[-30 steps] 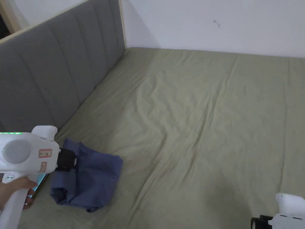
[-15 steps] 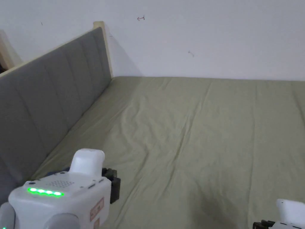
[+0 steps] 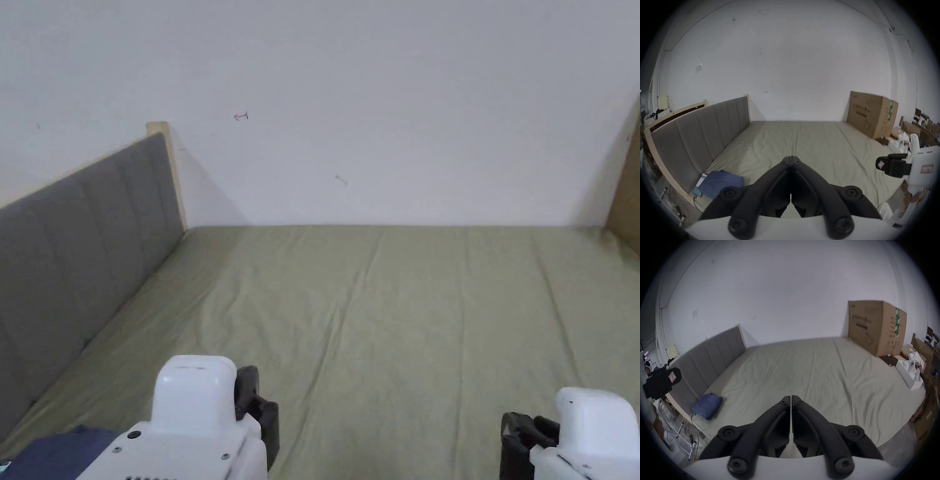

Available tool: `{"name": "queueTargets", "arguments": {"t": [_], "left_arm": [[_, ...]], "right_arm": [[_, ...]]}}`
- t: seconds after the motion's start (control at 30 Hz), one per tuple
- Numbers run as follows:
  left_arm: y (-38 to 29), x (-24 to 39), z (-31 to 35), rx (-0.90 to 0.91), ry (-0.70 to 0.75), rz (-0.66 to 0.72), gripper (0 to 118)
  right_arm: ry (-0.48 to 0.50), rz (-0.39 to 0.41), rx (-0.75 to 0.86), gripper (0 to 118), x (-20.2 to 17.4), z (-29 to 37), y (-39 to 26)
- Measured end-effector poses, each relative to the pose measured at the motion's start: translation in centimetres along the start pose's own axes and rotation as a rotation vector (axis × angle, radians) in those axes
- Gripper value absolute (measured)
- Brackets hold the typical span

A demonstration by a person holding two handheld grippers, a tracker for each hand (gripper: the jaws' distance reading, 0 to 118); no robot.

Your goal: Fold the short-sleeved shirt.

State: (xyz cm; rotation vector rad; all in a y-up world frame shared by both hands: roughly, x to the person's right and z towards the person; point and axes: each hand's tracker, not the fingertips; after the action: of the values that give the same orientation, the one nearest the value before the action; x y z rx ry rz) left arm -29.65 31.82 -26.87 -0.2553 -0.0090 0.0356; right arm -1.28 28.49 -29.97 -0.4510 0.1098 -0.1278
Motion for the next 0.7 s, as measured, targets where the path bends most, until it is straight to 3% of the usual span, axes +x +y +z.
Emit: {"name": "queueTargets", "arguments": {"t": [0.23,0.27,0.33,0.37,0.43,0.5,0.6,0.7], "left_arm": [[1.4,2.0,0.5,0.094,0.04,-0.062,0],[1.5,2.1,0.4,0.099,0.035,-0.059,8],[1.7,2.3,0.3,0.105,0.044,-0.047,53],[1.7,2.4,0.4,0.109,0.053,-0.048,64],[1.9,2.5,0.4,0.106,0.064,-0.062,74],[2.0,2.6,0.6,0.112,0.056,-0.067,93],[2.5,2.5,0.5,0.084,0.054,-0.053,118],[2.7,2.7,0.8,0.088,0.027,-0.071,118]], "right_arm": [[-0.026,0.059,0.185,5,-1.4,2.8,2.2],[-0.033,0.057,0.187,13,-1.6,3.0,2.4],[-0.03,0.059,0.212,58,-1.7,3.3,2.7],[-0.033,0.064,0.216,58,-1.7,3.3,2.8],[-0.043,0.082,0.231,71,-1.8,3.4,3.0],[-0.062,0.106,0.256,97,-1.9,3.6,3.0],[-0.062,0.124,0.279,100,-2.0,4.0,3.2],[-0.066,0.122,0.29,101,-2.0,4.1,3.4]]}}
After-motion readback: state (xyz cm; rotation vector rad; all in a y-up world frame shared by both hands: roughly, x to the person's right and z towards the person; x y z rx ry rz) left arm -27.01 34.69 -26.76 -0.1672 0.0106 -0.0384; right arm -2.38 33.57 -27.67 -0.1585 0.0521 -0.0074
